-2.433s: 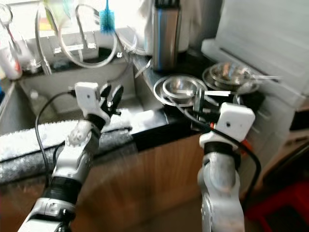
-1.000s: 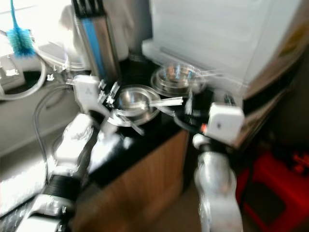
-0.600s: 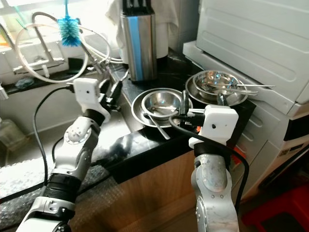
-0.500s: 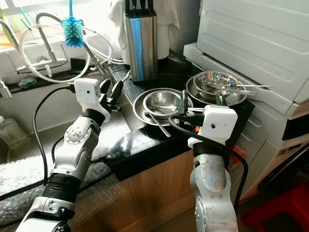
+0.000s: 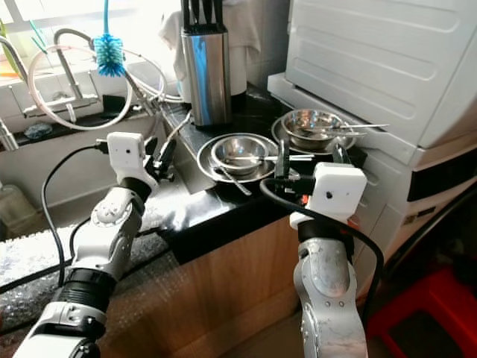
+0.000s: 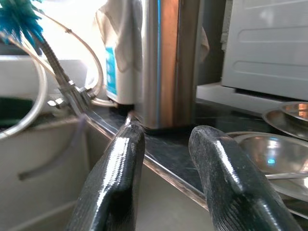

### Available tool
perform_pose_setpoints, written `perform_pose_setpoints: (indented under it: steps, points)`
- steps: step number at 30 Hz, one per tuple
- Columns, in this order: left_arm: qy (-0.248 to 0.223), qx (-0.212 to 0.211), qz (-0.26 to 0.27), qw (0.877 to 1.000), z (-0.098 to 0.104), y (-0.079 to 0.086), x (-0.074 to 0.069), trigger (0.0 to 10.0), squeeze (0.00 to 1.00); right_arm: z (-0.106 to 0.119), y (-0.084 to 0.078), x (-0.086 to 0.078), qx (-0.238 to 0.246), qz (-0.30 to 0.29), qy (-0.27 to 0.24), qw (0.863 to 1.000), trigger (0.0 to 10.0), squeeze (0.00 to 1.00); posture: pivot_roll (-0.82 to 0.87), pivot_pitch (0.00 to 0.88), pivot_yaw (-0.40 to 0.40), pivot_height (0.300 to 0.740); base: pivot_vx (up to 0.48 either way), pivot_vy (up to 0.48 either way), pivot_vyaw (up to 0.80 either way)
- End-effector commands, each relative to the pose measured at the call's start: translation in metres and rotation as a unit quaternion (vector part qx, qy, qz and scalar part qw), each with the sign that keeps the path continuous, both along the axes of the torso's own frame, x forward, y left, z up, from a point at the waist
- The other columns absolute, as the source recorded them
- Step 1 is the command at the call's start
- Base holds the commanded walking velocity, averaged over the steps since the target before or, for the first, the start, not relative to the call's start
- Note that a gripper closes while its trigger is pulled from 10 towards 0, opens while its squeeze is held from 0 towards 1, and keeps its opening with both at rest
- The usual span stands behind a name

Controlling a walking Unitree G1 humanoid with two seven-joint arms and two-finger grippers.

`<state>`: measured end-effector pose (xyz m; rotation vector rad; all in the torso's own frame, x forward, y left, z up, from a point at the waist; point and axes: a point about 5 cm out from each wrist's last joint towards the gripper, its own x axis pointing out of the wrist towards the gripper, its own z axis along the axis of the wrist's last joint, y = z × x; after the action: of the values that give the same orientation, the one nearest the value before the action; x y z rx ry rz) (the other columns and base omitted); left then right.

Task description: Kitchen organization

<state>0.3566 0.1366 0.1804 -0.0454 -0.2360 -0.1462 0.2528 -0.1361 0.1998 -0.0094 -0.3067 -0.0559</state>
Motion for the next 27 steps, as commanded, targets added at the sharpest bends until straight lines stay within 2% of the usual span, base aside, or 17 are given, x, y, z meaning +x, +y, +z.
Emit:
perform_pose_setpoints:
  steps: [1, 6, 8, 13, 17, 21, 27]
  points:
    - [0.005, 0.013, 0.037, 0.999, -0.001, 0.011, 0.004, 10.0, 0.0, 0.004, 0.002, -0.002, 0.002, 0.008, -0.007, 1.0, 10.0, 0.0, -0.24, 0.0, 0.041, 0.74, 0.0, 0.0, 0.0]
    - [0.033, 0.004, 0.083, 0.996, -0.007, 0.025, 0.008, 10.0, 0.0, 0.002, 0.004, -0.002, 0.002, 0.012, -0.005, 1.0, 10.0, 0.0, -0.24, 0.0, 0.044, 0.74, 0.0, 0.0, 0.0]
    - [0.043, 0.024, 0.083, 0.995, -0.01, 0.027, 0.009, 10.0, 0.0, 0.001, 0.005, -0.003, 0.003, 0.015, -0.003, 1.0, 10.0, 0.0, -0.24, 0.0, 0.046, 0.74, 0.0, 0.0, 0.0]
    - [0.056, 0.042, 0.088, 0.994, -0.016, 0.027, 0.01, 10.0, 0.0, -0.002, 0.005, -0.004, 0.006, 0.017, 0.001, 1.0, 10.0, 0.0, -0.24, 0.0, 0.047, 0.74, 0.0, 0.0, 0.0]
    - [0.048, 0.041, 0.085, 0.994, -0.015, 0.026, 0.01, 10.0, 0.0, -0.005, 0.004, -0.005, 0.009, 0.014, 0.008, 1.0, 10.0, 0.0, -0.24, 0.0, 0.048, 0.74, 0.0, 0.0, 0.0]
    - [0.009, 0.023, 0.035, 0.999, -0.003, 0.013, 0.007, 10.0, 0.0, -0.007, 0.001, -0.005, 0.015, 0.007, 0.013, 1.0, 10.0, 0.0, -0.23, 0.0, 0.048, 0.74, 0.0, 0.0, 0.0]
    - [-0.018, 0.015, 0.043, 0.999, 0.017, 0.016, 0.01, 10.0, 0.0, -0.005, 0.001, -0.002, 0.017, 0.007, 0.009, 1.0, 10.0, 0.0, -0.22, 0.0, 0.05, 0.74, 0.0, 0.0, 0.0]
